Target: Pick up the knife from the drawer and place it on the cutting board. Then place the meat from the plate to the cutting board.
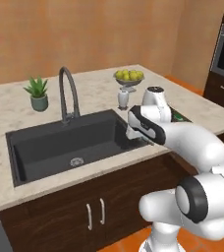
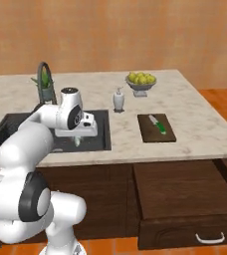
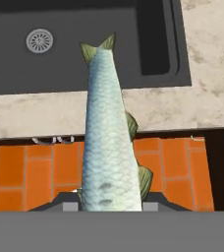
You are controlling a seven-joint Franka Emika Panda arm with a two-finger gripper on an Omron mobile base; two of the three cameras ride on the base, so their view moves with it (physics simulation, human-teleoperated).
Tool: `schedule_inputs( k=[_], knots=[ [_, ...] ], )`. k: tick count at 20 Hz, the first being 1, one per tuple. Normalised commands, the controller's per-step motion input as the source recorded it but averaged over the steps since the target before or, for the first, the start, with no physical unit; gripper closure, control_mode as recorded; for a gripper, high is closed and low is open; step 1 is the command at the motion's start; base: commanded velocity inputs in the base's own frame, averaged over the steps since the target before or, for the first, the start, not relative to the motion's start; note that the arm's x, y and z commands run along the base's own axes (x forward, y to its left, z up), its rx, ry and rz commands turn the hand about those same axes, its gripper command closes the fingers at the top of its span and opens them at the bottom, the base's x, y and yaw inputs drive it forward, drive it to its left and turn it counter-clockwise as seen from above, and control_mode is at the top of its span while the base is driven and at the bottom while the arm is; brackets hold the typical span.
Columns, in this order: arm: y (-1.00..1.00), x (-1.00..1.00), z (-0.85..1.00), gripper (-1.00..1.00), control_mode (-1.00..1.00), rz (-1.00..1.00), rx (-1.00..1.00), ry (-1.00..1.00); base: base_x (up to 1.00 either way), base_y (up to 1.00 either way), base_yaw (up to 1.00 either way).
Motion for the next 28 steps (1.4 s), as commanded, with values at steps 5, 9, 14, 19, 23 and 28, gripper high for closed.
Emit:
schedule_inputs(
  k=[5,9,14,19,23,28],
  knots=[
    [0.0,0.0,0.0,1.0,1.0,0.0,0.0,0.0,0.77,-0.45,-0.35],
    [0.0,0.0,0.0,1.0,1.0,0.0,0.0,0.0,0.76,-0.3,-0.33],
    [0.0,0.13,0.0,1.0,-1.0,-0.02,0.0,0.0,0.63,0.0,-0.16],
    [-0.27,0.72,-0.09,1.0,-1.0,-0.01,0.0,0.08,0.0,0.0,0.0],
    [-0.39,0.73,-0.26,1.0,-1.0,0.0,0.0,0.06,0.0,0.0,0.0],
    [-0.23,0.56,-0.44,1.0,-1.0,0.05,0.0,0.06,0.0,0.0,0.0]
  ],
)
